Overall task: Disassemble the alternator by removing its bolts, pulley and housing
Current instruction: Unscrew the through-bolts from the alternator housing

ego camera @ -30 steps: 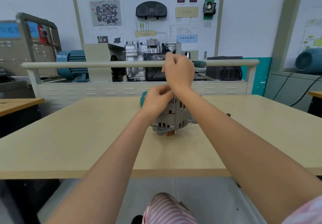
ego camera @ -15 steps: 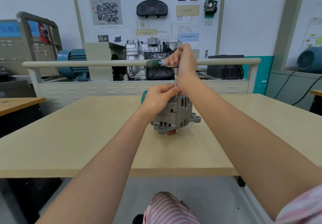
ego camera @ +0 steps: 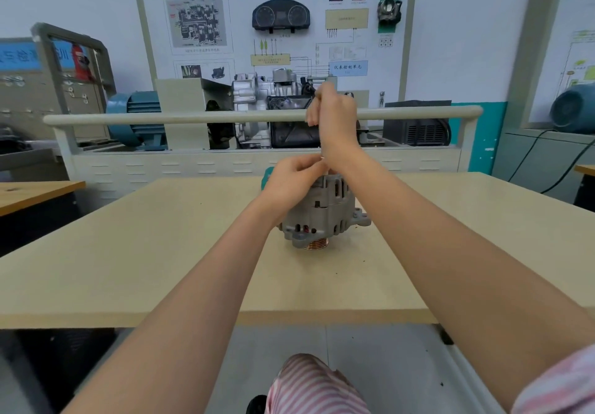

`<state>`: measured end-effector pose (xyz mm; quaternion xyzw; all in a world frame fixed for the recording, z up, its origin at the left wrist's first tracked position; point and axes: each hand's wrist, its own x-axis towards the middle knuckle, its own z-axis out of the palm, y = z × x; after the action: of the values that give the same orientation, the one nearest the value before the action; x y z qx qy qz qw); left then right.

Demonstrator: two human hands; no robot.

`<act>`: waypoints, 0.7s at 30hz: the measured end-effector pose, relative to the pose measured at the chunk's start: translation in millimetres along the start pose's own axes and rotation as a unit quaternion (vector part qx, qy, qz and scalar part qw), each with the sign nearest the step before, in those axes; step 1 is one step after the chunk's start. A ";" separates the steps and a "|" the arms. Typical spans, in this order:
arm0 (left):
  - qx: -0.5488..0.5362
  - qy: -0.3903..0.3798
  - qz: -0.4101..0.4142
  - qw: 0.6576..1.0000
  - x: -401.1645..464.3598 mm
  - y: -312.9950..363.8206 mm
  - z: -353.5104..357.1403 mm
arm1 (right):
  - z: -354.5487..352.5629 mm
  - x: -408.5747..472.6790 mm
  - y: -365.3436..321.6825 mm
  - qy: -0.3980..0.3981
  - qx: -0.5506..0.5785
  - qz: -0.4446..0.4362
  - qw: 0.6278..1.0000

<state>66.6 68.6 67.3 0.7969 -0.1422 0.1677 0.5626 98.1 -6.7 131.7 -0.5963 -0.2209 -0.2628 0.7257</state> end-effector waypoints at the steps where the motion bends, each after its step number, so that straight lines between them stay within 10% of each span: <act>1: 0.002 -0.003 0.003 1.000 0.5 -0.5 -0.9 | -1.7 1.9 -1.1 -0.025 0.069 0.041 0.996; 4: -0.008 0.008 0.000 1.000 0.4 -1.1 -1.0 | -3.5 3.3 -2.9 -0.052 0.187 0.095 0.976; 8: -0.006 0.030 0.004 1.000 0.2 -1.9 0.9 | 3.5 -10.4 4.2 0.008 -0.028 -0.045 0.999; 13: 0.028 0.078 -0.036 0.996 3.1 -4.2 0.5 | 9.4 -20.9 16.3 0.090 -0.470 -0.261 0.838; 21: -0.035 0.017 -0.004 0.999 -1.8 0.4 1.0 | -1.4 2.6 -0.3 -0.007 0.077 0.019 0.997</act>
<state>64.8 67.5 66.6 0.7744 -0.1347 0.1740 0.5932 100.0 -8.5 133.3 -0.5447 -0.2341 -0.2271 0.7726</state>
